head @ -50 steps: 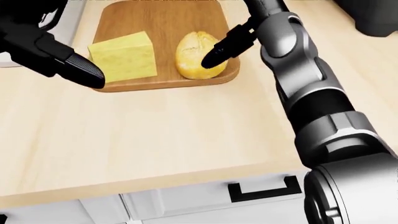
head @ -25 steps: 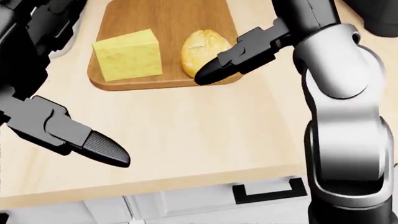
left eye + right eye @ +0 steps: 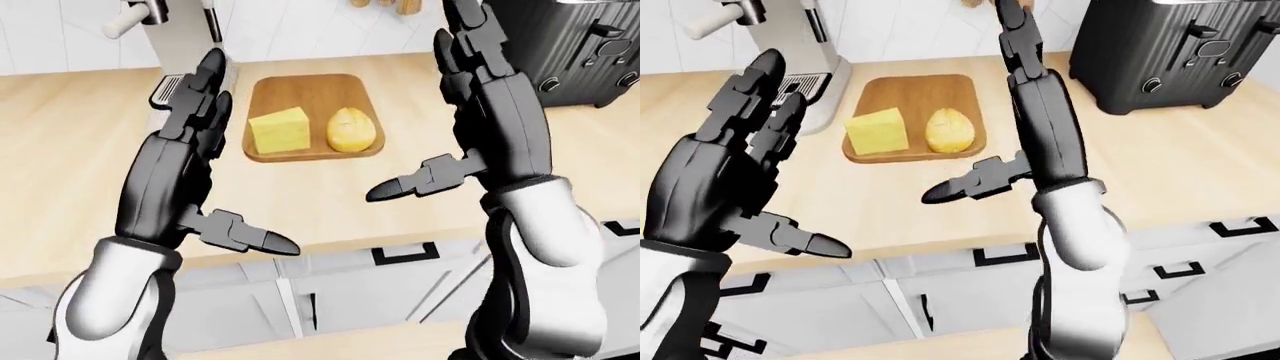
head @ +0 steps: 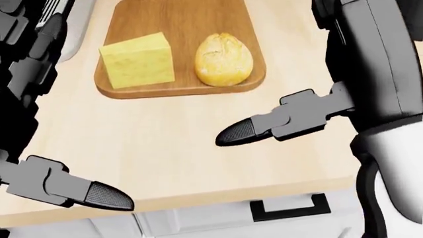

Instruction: Place the bread and cheese on the cutting board.

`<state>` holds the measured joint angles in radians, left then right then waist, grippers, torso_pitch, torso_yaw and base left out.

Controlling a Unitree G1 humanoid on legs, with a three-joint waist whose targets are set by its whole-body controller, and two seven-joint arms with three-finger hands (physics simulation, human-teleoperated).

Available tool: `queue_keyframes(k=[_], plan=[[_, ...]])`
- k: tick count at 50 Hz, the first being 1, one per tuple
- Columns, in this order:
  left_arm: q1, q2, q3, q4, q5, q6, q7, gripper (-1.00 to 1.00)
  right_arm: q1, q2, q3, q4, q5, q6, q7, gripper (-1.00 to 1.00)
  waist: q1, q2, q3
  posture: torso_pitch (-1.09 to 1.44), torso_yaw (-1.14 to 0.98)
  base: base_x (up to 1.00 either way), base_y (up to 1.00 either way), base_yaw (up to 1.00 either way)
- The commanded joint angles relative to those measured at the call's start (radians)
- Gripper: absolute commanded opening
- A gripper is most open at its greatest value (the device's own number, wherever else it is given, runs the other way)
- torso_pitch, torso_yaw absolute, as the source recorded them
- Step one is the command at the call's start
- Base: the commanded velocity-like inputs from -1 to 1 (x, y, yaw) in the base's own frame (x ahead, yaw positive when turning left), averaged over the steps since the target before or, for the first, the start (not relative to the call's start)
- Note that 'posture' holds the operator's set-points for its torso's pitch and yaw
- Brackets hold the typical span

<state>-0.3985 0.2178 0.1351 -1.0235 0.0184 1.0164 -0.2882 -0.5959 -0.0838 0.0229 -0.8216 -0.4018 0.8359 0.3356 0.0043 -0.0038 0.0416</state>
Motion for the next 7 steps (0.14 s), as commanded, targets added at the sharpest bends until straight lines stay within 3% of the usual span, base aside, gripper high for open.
queue_keyframes(k=[1, 7], plan=[[-0.005, 0.005, 0.013, -0.024, -0.006, -0.066, 0.024, 1.0, -0.012, 0.001, -0.005, -0.044, -0.015, -0.015, -0.02, 1.0, 0.0, 0.003, -0.023, 0.0, 0.0, 0.0, 0.0, 0.0], [0.133, -0.007, 0.016, -0.024, -0.047, -0.198, 0.099, 1.0, 0.002, -0.004, -0.047, -0.102, 0.026, -0.001, -0.068, 1.0, -0.001, 0.005, -0.024, 0.0, 0.0, 0.0, 0.0, 0.0]])
